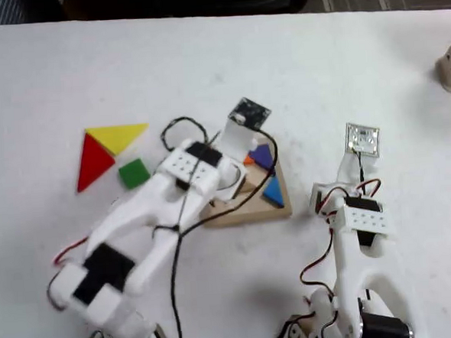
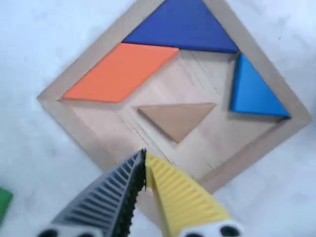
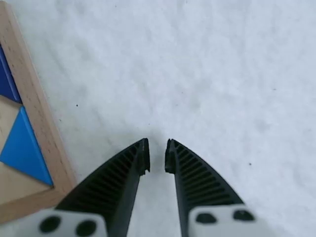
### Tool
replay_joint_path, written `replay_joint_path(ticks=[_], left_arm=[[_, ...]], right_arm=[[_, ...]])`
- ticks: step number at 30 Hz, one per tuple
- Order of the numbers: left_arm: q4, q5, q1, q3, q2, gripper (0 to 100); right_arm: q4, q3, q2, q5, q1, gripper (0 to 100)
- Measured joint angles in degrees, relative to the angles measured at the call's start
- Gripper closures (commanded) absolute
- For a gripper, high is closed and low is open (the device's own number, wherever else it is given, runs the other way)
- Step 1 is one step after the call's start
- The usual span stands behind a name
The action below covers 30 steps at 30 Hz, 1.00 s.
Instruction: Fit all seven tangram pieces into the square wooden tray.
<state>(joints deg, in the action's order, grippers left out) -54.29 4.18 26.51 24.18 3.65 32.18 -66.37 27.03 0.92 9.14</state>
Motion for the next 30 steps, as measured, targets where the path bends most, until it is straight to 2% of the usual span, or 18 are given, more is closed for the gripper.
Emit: replay_joint_path(ticks=[5,10,18,30], left_arm=[[8.2,0.1,4.5,10.2,-4.7,98],[9.6,-0.1,9.9,10.3,-2.5,98],[9.6,0.1,7.7,-0.8,11.3,98],[9.6,2.0,5.4,-8.4,16.1,98]], right_arm=[[0.0,0.0,0.0,0.0,0.0,93.9],[0.0,0.0,0.0,0.0,0.0,93.9],[0.0,0.0,0.0,0.0,0.0,93.9],[0.0,0.0,0.0,0.0,0.0,93.9]])
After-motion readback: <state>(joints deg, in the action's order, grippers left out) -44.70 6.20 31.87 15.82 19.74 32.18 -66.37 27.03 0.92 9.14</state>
